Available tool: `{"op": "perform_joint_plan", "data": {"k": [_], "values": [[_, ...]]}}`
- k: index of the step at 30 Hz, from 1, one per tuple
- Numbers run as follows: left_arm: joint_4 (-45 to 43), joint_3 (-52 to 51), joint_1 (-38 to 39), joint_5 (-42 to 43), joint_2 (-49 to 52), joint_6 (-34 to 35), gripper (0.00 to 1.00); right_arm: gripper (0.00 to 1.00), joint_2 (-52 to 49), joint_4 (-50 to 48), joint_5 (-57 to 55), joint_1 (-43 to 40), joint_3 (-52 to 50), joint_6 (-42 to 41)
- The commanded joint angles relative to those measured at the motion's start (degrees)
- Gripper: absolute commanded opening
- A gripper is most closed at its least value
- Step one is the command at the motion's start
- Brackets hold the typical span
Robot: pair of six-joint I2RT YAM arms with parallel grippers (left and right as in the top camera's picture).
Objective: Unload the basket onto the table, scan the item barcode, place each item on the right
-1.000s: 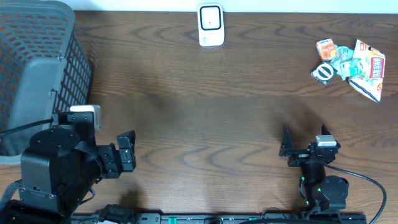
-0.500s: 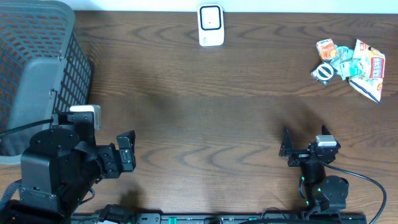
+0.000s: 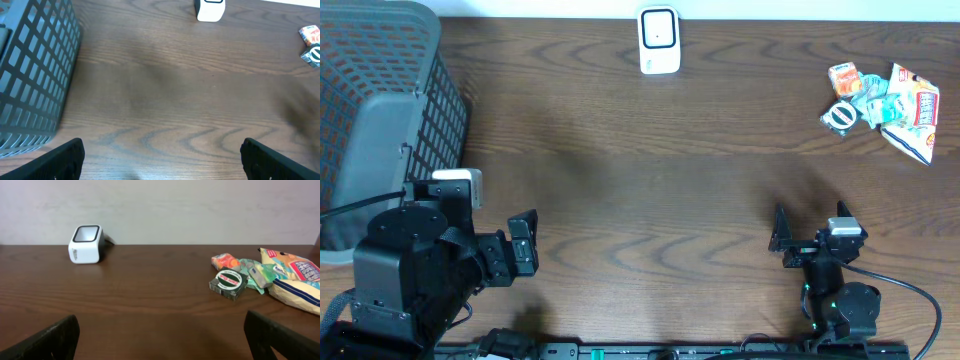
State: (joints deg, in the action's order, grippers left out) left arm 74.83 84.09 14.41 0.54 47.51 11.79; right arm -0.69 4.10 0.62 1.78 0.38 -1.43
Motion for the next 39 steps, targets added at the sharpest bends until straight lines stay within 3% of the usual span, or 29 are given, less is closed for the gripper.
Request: {"op": "perform_joint_plan", "data": {"k": [1,17,21,27,32,39], "values": [[1.0,0.5,0.2,-0.1,-0.2,-0.1,0.98,0.99,0.4,0.3,-0.4,0.0,-0.1,0.4],[1.8,-3.5,-2.1,0.5,-8.3,-0.2,0.98,0.99,0.4,0.3,-0.4,0.0,-0.1,0.4],[-3.8,-9.6,-4.5,1.6,-11.5,-1.5,0.98,0.99,0.4,0.3,-0.4,0.0,-0.1,0.4],[-19.0,-20.4,-5.7,14.9,-18.7,-17.2,0.98,0.99,0.4,0.3,-0.4,0.0,-0.1,0.4],[-26.0,-29.0,-8.8,16.1,-24.7,-16.7,0.98,0.99,0.4,0.3,-0.4,0.0,-0.1,0.4],[-26.4,-36.5,-14.2,18.5,-32.5,-16.5,0.98,0.99,0.4,0.3,-0.4,0.0,-0.1,0.4]]}}
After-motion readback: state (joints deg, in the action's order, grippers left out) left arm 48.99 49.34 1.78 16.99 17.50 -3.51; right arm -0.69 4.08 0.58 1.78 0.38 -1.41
